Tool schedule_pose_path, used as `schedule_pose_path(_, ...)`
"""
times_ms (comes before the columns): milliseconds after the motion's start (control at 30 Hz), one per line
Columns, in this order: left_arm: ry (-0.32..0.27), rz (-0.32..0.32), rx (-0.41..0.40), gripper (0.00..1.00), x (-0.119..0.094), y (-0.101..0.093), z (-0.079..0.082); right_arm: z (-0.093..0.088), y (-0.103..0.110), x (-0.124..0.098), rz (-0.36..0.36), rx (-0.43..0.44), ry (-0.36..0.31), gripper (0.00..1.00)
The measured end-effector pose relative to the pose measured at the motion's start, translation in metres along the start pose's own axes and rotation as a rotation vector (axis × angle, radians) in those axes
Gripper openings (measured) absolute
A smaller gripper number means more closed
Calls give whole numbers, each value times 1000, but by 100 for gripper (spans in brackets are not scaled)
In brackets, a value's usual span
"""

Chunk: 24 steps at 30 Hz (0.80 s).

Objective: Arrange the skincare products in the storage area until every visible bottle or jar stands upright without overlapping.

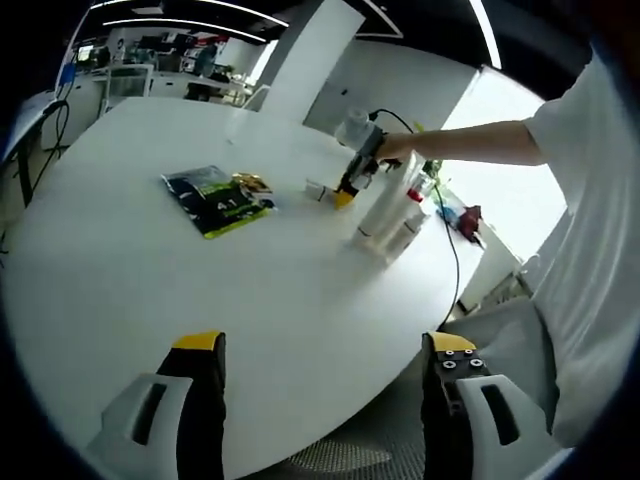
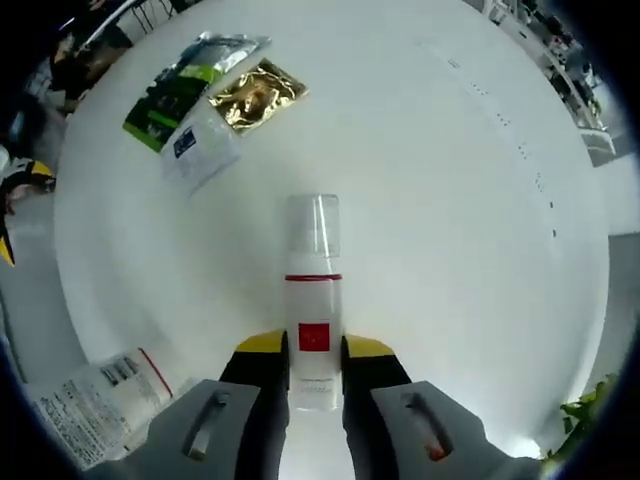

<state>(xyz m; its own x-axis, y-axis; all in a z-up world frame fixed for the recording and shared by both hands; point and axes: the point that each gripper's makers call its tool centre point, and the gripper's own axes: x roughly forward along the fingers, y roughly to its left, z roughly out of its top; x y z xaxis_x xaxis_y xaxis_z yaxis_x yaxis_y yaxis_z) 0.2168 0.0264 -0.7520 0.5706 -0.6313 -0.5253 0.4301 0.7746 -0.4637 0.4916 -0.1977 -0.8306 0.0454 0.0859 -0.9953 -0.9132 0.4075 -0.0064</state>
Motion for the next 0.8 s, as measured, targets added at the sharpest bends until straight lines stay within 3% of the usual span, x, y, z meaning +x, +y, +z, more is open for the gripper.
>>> schedule_pose_path(233, -4, -19, 2, 73, 0, -3, 1, -9, -4, -8, -39, -3, -41, 18)
schedule_pose_path(500, 9, -34, 18, 72, 2, -7, -1, -14, -19, -46, -94, 50, -132, 19)
schedule_pose_path(800, 4, -51, 35, 71, 1, -12, -1, -32, -27, -79, -144, 135, -198, 19)
